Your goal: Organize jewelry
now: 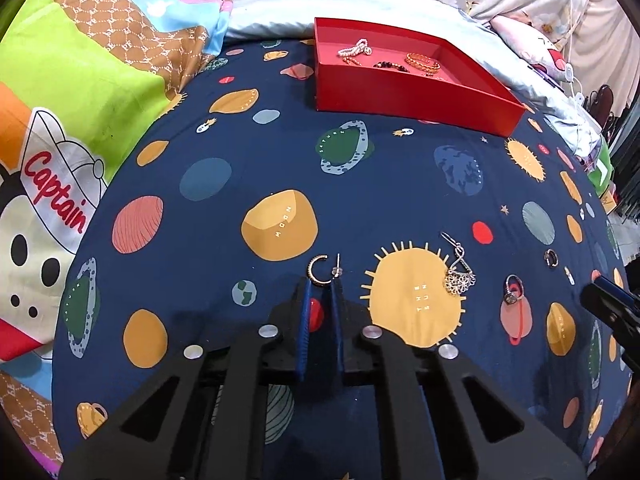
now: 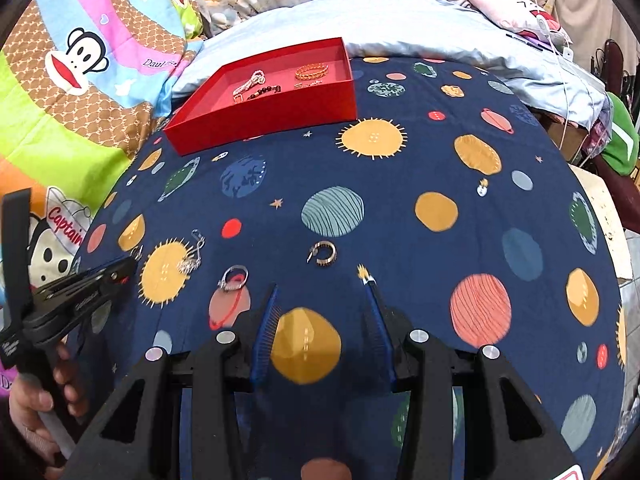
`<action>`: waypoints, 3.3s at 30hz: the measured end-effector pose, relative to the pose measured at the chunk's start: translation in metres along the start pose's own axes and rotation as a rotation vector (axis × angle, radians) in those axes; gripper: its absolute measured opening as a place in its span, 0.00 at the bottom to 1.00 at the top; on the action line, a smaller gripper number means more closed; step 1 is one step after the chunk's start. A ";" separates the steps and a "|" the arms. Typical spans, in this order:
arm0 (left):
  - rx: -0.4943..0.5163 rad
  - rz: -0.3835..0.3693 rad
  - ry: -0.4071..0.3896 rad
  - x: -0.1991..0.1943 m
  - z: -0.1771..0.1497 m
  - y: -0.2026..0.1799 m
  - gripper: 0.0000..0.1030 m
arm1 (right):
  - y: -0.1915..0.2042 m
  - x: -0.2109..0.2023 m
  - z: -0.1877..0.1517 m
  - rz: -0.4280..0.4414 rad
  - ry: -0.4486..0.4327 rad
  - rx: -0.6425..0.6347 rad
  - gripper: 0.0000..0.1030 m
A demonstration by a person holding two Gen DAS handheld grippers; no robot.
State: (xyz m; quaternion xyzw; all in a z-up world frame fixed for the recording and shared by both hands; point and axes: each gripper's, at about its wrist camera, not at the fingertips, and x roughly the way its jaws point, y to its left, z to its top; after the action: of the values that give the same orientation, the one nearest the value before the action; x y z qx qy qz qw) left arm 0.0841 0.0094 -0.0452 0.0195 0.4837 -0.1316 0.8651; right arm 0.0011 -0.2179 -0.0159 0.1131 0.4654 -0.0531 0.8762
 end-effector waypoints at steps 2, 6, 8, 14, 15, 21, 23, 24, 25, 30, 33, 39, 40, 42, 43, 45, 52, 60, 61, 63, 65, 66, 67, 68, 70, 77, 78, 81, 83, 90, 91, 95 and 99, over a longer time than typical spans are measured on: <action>-0.003 -0.008 0.005 0.000 0.000 0.000 0.09 | 0.001 0.003 0.003 0.003 -0.002 0.001 0.41; -0.007 -0.009 0.000 0.000 0.000 0.000 0.16 | 0.003 0.006 0.006 0.008 0.001 -0.001 0.41; -0.007 -0.003 -0.003 0.001 0.001 0.000 0.19 | 0.003 0.008 0.006 0.009 0.005 -0.001 0.41; -0.001 -0.003 -0.006 0.006 0.008 -0.005 0.19 | 0.001 0.011 0.008 0.009 0.010 0.003 0.41; 0.002 0.000 -0.010 0.007 0.009 -0.006 0.19 | 0.001 0.012 0.008 0.008 0.010 0.003 0.41; 0.022 0.007 -0.015 0.008 0.010 -0.010 0.17 | -0.001 0.020 0.013 0.005 0.011 -0.001 0.41; 0.023 0.007 -0.014 0.008 0.010 -0.011 0.17 | -0.002 0.026 0.016 0.005 0.014 -0.003 0.41; 0.022 0.006 -0.013 0.008 0.010 -0.011 0.17 | -0.002 0.028 0.017 0.006 0.017 -0.005 0.41; 0.020 0.003 -0.012 0.007 0.010 -0.010 0.17 | -0.002 0.031 0.017 0.006 0.020 -0.007 0.41; 0.014 -0.001 -0.009 0.005 0.010 -0.010 0.17 | 0.000 0.042 0.018 0.003 0.030 -0.020 0.29; 0.014 -0.003 -0.007 0.005 0.010 -0.010 0.17 | 0.004 0.043 0.018 -0.022 0.022 -0.047 0.22; 0.011 -0.006 -0.004 0.005 0.008 -0.012 0.17 | 0.001 0.042 0.017 -0.026 0.017 -0.040 0.17; 0.011 -0.005 -0.004 0.005 0.008 -0.012 0.17 | 0.001 0.042 0.017 -0.025 0.017 -0.039 0.17; 0.010 -0.007 -0.006 0.005 0.007 -0.011 0.17 | 0.001 0.041 0.017 -0.021 0.015 -0.033 0.16; 0.009 -0.007 -0.007 0.004 0.007 -0.011 0.17 | 0.001 0.040 0.017 -0.016 0.015 -0.029 0.16; 0.006 -0.011 -0.009 0.002 0.007 -0.010 0.17 | 0.001 0.036 0.017 -0.009 0.009 -0.021 0.16; -0.008 -0.052 -0.037 -0.019 0.013 -0.005 0.17 | 0.004 0.007 0.024 0.029 -0.046 -0.011 0.16; -0.001 -0.091 -0.117 -0.051 0.048 -0.009 0.17 | 0.008 -0.027 0.064 0.092 -0.140 -0.032 0.16; 0.005 -0.095 -0.135 -0.054 0.057 -0.011 0.17 | 0.009 -0.028 0.074 0.102 -0.153 -0.036 0.16; 0.015 -0.103 -0.162 -0.058 0.076 -0.015 0.17 | 0.009 -0.029 0.093 0.117 -0.177 -0.041 0.16; 0.021 -0.114 -0.184 -0.059 0.096 -0.020 0.17 | 0.011 -0.027 0.110 0.128 -0.194 -0.044 0.16; 0.021 -0.120 -0.190 -0.058 0.106 -0.022 0.17 | 0.011 -0.023 0.122 0.132 -0.202 -0.047 0.16; 0.021 -0.130 -0.194 -0.056 0.116 -0.024 0.17 | 0.012 -0.017 0.134 0.130 -0.206 -0.053 0.16; 0.019 -0.139 -0.202 -0.053 0.129 -0.026 0.17 | 0.013 -0.012 0.142 0.128 -0.206 -0.054 0.16; 0.021 -0.129 -0.221 -0.047 0.147 -0.031 0.17 | 0.015 0.003 0.160 0.133 -0.200 -0.054 0.16; 0.024 -0.095 -0.198 0.007 0.197 -0.041 0.17 | 0.020 0.064 0.201 0.117 -0.149 -0.059 0.16; 0.027 -0.093 -0.190 0.015 0.200 -0.042 0.17 | 0.019 0.070 0.203 0.114 -0.143 -0.059 0.17; 0.020 -0.081 -0.161 0.036 0.206 -0.042 0.17 | 0.017 0.091 0.206 0.109 -0.117 -0.051 0.17; 0.016 -0.077 -0.144 0.047 0.208 -0.041 0.17 | 0.014 0.101 0.206 0.110 -0.102 -0.044 0.17; 0.011 -0.044 -0.131 0.061 0.209 -0.039 0.40 | 0.016 0.101 0.207 0.089 -0.124 -0.051 0.26; 0.009 -0.037 -0.141 0.059 0.208 -0.038 0.44 | 0.016 0.096 0.206 0.085 -0.134 -0.051 0.28; 0.019 -0.029 -0.167 0.036 0.199 -0.033 0.49 | 0.015 0.067 0.193 0.078 -0.158 -0.057 0.28; 0.008 -0.027 -0.182 0.007 0.176 -0.023 0.51 | 0.016 0.032 0.154 0.081 -0.153 -0.081 0.28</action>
State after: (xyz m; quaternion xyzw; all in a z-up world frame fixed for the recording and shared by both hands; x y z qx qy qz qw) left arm 0.2278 -0.0424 0.0445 0.0043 0.4026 -0.1466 0.9035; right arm 0.1461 -0.2400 0.0439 0.0921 0.3939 -0.0072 0.9145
